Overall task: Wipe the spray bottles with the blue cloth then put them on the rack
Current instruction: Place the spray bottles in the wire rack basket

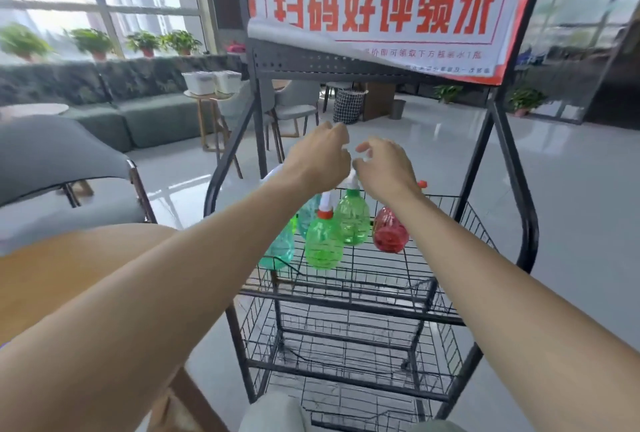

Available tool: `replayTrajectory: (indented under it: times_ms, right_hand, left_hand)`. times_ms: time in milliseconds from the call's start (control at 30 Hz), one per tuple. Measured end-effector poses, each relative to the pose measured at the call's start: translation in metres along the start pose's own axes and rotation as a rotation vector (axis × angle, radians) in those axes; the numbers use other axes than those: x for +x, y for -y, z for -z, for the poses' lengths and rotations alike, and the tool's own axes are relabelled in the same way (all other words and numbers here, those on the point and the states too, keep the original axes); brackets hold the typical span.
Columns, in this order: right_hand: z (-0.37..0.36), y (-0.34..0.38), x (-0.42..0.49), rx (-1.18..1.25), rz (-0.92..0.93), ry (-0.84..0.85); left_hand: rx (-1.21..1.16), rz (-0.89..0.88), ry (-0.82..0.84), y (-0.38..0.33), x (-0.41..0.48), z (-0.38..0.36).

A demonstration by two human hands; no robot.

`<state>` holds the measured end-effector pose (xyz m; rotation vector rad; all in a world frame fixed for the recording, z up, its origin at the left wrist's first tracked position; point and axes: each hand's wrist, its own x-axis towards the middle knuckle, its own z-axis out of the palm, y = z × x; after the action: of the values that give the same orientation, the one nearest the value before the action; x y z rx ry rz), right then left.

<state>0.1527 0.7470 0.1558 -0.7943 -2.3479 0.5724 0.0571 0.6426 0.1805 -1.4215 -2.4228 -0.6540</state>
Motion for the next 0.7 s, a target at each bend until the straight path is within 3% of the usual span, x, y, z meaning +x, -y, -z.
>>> replayTrajectory:
  times_ms: [167, 467, 700]
  right_hand:
    - [-0.011, 0.074, -0.028, 0.138, 0.061, 0.06]
    - [-0.077, 0.254, -0.094, 0.262, 0.355, 0.203]
    - [-0.178, 0.404, -0.181, 0.347, 0.542, 0.481]
  left_hand:
    - [0.135, 0.097, -0.019, 0.035, -0.051, 0.064]
    - [0.231, 0.355, -0.093, 0.161, -0.199, 0.174]
    - [0.257, 0.691, -0.154, 0.275, -0.353, 0.256]
